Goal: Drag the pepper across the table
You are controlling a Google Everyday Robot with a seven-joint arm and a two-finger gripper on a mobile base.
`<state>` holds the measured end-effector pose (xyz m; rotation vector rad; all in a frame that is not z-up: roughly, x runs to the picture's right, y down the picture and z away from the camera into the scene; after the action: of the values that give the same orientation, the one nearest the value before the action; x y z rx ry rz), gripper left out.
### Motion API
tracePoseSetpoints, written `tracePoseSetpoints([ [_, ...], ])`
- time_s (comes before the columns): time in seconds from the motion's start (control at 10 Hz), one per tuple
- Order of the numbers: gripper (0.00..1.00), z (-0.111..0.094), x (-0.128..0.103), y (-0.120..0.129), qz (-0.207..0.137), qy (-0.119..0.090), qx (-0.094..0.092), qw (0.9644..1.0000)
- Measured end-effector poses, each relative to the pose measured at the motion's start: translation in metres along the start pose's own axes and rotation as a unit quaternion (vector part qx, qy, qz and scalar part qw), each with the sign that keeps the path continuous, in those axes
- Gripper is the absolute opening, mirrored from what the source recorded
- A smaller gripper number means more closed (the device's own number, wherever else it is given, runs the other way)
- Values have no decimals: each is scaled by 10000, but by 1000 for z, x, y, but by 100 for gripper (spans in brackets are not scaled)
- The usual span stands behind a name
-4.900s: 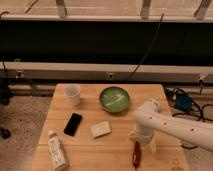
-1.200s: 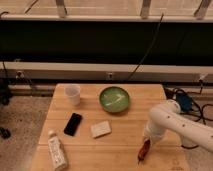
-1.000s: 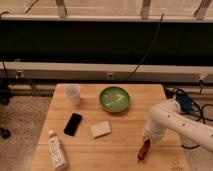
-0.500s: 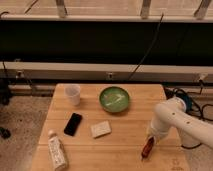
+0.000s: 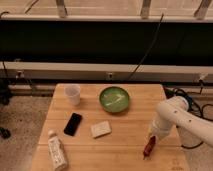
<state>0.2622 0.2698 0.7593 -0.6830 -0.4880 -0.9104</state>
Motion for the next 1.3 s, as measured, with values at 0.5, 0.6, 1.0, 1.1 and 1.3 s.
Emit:
tracePoseSetpoints([
  [0.5,0,-2,9,5,13,-12,10,10000],
  [0.6,0,-3,11,7,17,-14,12,10000],
  [1.0,0,-5,16,11,28,-31,25,10000],
  [1.1,0,-5,18,12,35,-31,26,10000],
  [1.3,0,-6,20,13,40,-37,35,10000],
])
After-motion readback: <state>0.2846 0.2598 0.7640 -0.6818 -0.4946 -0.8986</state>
